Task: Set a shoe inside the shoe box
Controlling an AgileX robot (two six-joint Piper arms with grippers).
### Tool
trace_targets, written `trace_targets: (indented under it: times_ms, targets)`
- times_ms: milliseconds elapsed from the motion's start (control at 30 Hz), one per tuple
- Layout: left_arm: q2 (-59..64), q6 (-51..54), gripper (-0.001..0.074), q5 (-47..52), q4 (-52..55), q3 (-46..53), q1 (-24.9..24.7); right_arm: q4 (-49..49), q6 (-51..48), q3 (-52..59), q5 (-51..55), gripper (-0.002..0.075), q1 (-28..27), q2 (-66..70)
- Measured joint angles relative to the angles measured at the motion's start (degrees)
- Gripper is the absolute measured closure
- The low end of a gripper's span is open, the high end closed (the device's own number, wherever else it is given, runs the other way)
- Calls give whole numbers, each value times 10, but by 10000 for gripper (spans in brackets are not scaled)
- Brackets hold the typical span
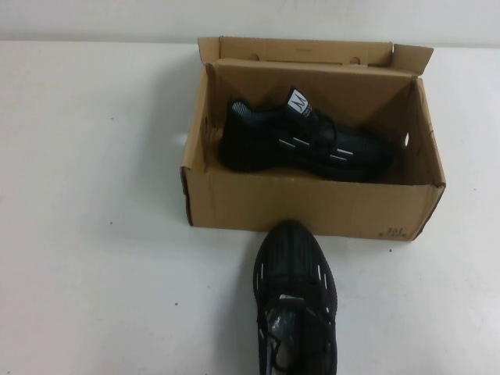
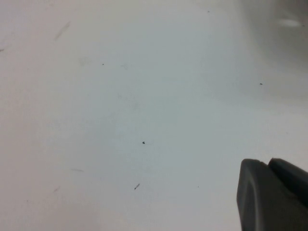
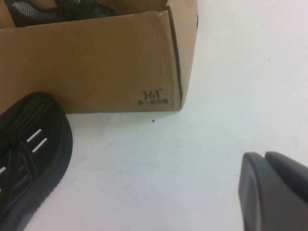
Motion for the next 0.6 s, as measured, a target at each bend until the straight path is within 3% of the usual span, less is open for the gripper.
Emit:
trace_targets:
  times_ms: [600]
  targets:
    - [0,1,737,-17,0,0,0,1,0,0,0,742,0,0]
